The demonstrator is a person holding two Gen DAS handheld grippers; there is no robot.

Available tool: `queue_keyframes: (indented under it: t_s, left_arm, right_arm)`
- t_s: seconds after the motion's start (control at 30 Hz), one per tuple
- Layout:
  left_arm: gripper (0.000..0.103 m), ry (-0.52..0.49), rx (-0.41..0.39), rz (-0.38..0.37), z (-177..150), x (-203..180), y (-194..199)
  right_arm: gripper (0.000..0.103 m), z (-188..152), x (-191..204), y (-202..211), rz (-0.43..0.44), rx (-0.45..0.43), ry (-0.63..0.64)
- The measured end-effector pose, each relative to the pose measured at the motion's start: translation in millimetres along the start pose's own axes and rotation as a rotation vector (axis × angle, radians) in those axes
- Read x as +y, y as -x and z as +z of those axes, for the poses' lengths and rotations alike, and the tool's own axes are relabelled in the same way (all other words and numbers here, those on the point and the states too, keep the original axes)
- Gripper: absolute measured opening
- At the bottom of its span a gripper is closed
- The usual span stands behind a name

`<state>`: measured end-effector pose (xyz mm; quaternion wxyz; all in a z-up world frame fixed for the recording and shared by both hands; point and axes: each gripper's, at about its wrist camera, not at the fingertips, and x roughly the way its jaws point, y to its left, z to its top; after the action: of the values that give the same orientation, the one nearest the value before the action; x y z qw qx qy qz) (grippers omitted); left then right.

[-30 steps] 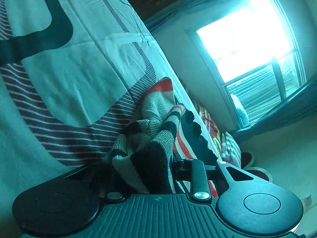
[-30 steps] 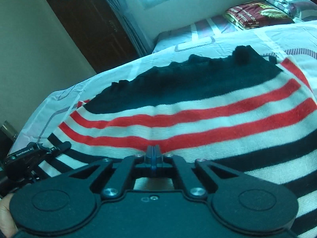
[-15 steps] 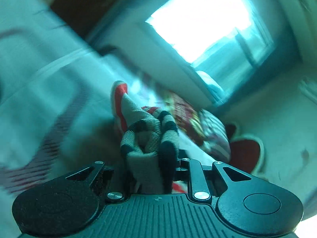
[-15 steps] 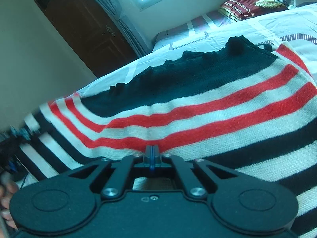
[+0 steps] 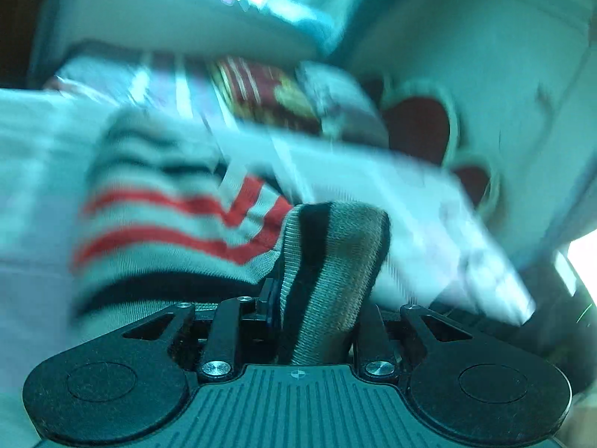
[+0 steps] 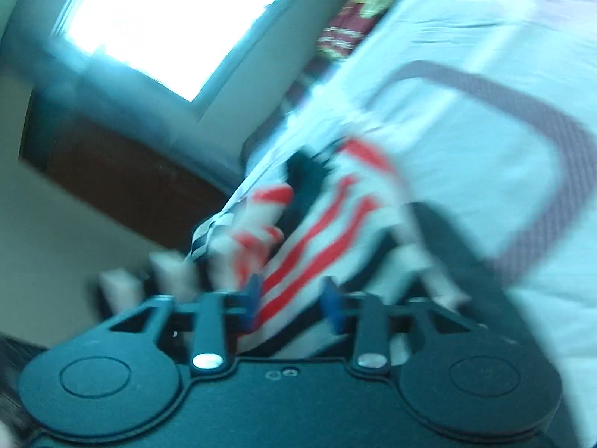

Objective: Fold small clothes

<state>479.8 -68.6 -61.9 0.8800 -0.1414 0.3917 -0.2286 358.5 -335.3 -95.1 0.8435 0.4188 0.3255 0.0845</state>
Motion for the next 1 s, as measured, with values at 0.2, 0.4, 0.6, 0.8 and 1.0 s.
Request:
queue_keyframes:
  t_s: [0.2,0.4,0.6,0.8,1.0]
  left_arm:
    - [0.087,-0.155,-0.044,-0.088,-9.9,-36.9,47.1]
    - [0.087,-0.053,-0.189,0.064,12.5,41.3,113.3]
    - [0.087,0.13,-0.114,0.229,22.6,136.3,90.9]
    - [0.087,0.179,-0.056,0.223,10.1,148.9,63.0]
    - [0.087,0.167,-0.076,0.202,13.4,137.9,50.5]
  right_arm:
    - [0.07,17.8,-24.4,34.2,0.099,0.009,-0.081]
    - [0.07,15.8,-2.8,7.1,0.124,0.125,-0.003]
    - [0.07,15.9,9.5,-33.4,0.089,0.194,0.053]
    - [0.054,15.8,48.6,-58.9,-0.034,0.242,0.325]
    - [0.022,-0.5,83.5,-72.0,-0.14,0.184,0.633]
